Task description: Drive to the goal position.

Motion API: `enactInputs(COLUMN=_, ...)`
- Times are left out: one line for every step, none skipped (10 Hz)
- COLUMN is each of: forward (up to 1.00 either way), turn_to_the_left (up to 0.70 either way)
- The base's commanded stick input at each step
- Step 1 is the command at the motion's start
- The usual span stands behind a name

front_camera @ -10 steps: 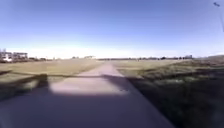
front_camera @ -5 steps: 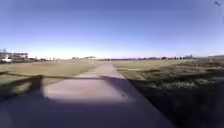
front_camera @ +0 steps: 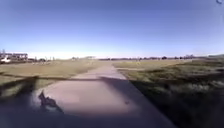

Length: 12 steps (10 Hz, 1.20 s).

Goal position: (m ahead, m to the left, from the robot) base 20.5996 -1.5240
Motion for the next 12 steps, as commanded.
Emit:
enactInputs(forward=0.70, turn_to_the_left=0.00)
enactInputs(forward=0.70, turn_to_the_left=0.00)
enactInputs(forward=0.70, turn_to_the_left=0.00)
enactInputs(forward=0.70, turn_to_the_left=0.00)
enactInputs(forward=0.70, turn_to_the_left=0.00)
enactInputs(forward=0.70, turn_to_the_left=0.00)
enactInputs(forward=0.70, turn_to_the_left=0.00)
enactInputs(forward=0.70, turn_to_the_left=0.00)
enactInputs(forward=0.70, turn_to_the_left=0.00)
enactInputs(forward=0.70, turn_to_the_left=0.00)
enactInputs(forward=0.70, turn_to_the_left=0.00)
enactInputs(forward=0.70, turn_to_the_left=0.00)
